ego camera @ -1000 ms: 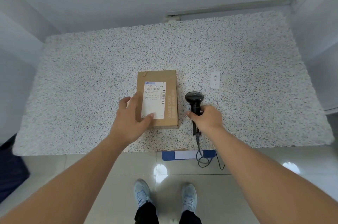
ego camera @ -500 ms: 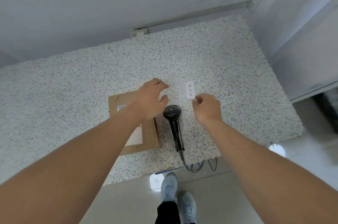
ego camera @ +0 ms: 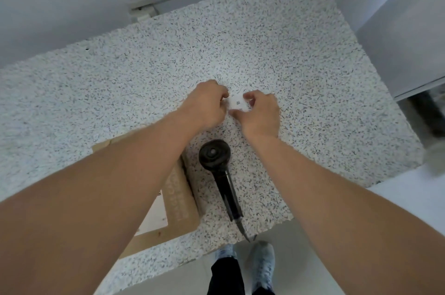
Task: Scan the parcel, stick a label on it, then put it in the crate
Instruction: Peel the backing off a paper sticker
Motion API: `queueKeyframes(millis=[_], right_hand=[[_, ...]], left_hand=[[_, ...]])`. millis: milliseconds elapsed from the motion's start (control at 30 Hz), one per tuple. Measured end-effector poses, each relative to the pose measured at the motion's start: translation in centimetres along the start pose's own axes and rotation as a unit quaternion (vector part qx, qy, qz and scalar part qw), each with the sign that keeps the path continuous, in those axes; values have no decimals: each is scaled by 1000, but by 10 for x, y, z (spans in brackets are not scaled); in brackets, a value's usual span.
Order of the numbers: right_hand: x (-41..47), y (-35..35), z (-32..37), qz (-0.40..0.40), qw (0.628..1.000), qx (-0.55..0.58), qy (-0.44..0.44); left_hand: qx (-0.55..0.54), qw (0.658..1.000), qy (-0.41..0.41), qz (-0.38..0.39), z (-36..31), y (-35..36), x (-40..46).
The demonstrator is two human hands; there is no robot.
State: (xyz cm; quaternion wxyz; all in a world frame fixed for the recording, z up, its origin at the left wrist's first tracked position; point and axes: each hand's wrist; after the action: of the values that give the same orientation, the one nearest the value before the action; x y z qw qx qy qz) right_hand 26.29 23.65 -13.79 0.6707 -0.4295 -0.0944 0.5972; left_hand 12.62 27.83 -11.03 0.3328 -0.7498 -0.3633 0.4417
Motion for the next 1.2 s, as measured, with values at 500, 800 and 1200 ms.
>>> queueKeyframes(millis=[500,800,1200], right_hand=[[6,1,-4,21,995,91,21],[-30,-24,19,-57,991,120,-9],[-101,-100,82,-54,947,314,-43]], left_hand=[[-94,995,-23,-3,4,0,14],[-423,900,-100,15,-12,-26,-22],[-682,730,-41,2,-48,-102,-117]])
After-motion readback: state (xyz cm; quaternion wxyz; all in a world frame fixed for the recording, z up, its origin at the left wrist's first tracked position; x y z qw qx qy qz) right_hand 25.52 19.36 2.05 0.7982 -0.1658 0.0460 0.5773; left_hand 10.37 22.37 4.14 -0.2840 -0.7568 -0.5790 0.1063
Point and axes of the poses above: each hand's wrist, its own x-axis towards the middle knuckle, its own y-axis out of the palm, z = x × y, and after that the axes turned 7 degrees about z, right-handed
